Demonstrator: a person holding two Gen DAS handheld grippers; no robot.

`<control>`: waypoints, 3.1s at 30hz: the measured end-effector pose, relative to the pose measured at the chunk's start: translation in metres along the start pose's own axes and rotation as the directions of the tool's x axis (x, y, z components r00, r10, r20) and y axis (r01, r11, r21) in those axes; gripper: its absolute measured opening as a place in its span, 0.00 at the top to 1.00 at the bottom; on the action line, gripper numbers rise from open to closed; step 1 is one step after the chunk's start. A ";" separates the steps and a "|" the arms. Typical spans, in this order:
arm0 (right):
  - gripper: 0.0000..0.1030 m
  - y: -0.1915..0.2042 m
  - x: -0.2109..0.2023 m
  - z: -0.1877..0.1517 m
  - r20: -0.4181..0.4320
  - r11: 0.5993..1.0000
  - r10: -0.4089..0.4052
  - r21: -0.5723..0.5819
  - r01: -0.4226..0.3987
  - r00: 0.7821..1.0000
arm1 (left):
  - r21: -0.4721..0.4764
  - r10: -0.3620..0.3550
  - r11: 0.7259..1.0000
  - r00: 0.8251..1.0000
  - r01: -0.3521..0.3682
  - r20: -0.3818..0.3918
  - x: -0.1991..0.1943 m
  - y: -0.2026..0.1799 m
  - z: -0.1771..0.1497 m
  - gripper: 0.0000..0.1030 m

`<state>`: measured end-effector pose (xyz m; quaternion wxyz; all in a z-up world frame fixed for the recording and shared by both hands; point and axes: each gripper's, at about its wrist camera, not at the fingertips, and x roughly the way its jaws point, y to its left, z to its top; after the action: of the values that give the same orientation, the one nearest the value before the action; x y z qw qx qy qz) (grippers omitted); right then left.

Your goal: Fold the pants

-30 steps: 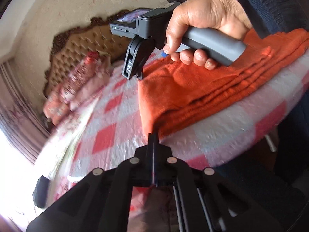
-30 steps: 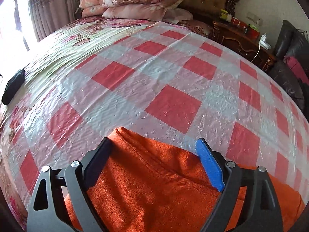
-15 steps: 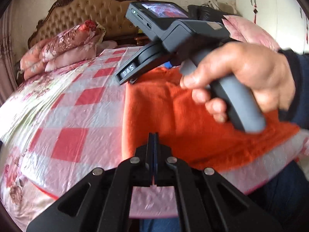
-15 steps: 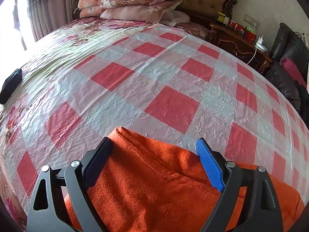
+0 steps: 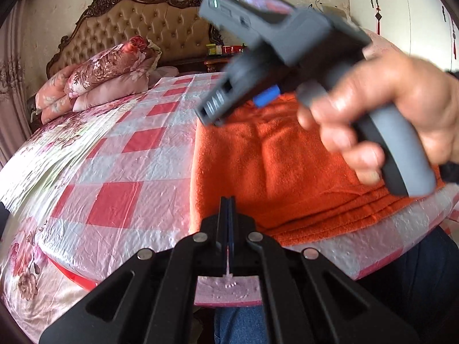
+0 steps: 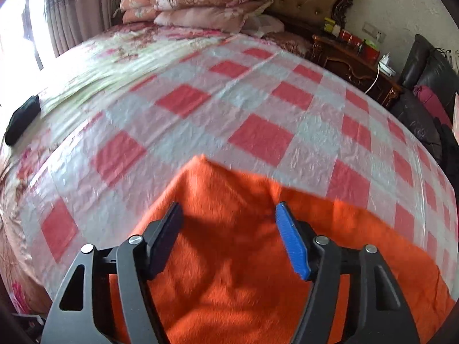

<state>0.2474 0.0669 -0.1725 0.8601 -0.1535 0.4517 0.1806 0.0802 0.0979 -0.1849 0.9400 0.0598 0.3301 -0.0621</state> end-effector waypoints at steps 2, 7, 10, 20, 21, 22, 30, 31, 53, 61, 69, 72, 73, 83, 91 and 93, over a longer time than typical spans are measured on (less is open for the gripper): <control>0.39 -0.001 0.001 -0.006 0.024 1.000 -0.012 -0.016 0.012 1.000 | -0.003 -0.004 1.000 1.000 0.004 0.002 -0.001 0.000 0.000 1.00; 0.39 -0.033 0.002 0.004 0.020 0.994 -0.088 0.061 0.087 0.996 | -0.024 -0.013 1.000 1.000 0.014 0.006 -0.001 0.003 0.000 1.00; 0.39 -0.061 -0.014 0.003 0.030 0.989 -0.035 0.147 0.030 0.999 | -0.027 -0.013 1.000 1.000 0.013 0.008 -0.002 0.003 -0.001 1.00; 0.32 -0.108 -0.023 -0.051 -0.054 0.979 -0.138 0.145 0.145 0.989 | -0.051 -0.024 0.998 1.000 0.025 0.013 -0.003 0.005 -0.002 1.00; 0.32 -0.121 -0.027 -0.054 -0.061 0.962 -0.193 0.183 0.202 0.979 | -0.054 -0.025 0.998 1.000 0.026 0.012 -0.003 0.005 -0.002 1.00; 0.32 -0.137 -0.035 -0.057 -0.054 0.951 -0.176 0.247 0.184 0.983 | -0.049 -0.023 0.999 1.000 0.023 0.002 -0.002 0.006 0.000 1.00; 0.32 -0.116 -0.060 -0.078 -0.032 0.964 0.064 0.261 -0.054 0.997 | -0.007 -0.243 0.970 0.970 0.243 -0.027 0.024 0.022 0.113 0.67; 0.32 -0.109 -0.059 -0.081 -0.042 0.969 0.064 0.243 -0.052 0.997 | 0.030 -0.263 0.964 0.962 0.265 -0.074 0.043 0.018 0.121 0.69; 0.23 -0.074 -0.054 -0.107 -0.044 0.991 -0.009 0.132 0.014 0.999 | -0.634 -0.540 0.656 0.841 0.410 -0.014 0.021 0.120 0.000 0.53; 0.23 -0.073 -0.055 -0.108 -0.041 0.991 -0.013 0.131 0.018 0.999 | -0.772 -0.655 0.488 0.755 0.408 -0.015 0.041 0.125 -0.005 0.65; 0.22 -0.073 -0.055 -0.109 -0.037 0.991 -0.013 0.130 0.018 0.999 | -0.881 -0.755 0.256 0.652 0.397 0.075 0.049 0.125 -0.021 0.65; 0.22 -0.074 -0.055 -0.110 -0.037 0.992 -0.009 0.129 0.013 0.999 | -0.897 -0.778 0.215 0.623 0.386 0.082 0.053 0.118 -0.029 0.65; 0.22 -0.074 -0.055 -0.110 -0.036 0.992 -0.007 0.128 0.012 0.999 | -0.895 -0.771 0.215 0.631 0.390 0.090 0.052 0.118 -0.029 0.65; 0.20 -0.073 -0.056 -0.111 -0.026 0.993 0.003 0.119 0.000 1.000 | -0.847 -0.704 0.338 0.707 0.411 0.062 0.036 0.113 0.002 0.57; 0.19 -0.074 -0.055 -0.112 -0.026 0.993 0.010 0.119 -0.006 1.000 | -0.850 -0.663 0.378 0.748 0.367 0.028 0.043 0.109 0.015 0.56; 0.18 -0.074 -0.055 -0.111 -0.029 0.993 0.015 0.117 -0.011 0.999 | -0.852 -0.643 0.421 0.765 0.311 -0.038 0.044 0.104 0.012 0.56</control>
<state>0.1712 -0.0559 -0.1798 0.8597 -0.1026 0.4751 0.1572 0.1379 0.1947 -0.1954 0.7221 -0.4614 0.4890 -0.1629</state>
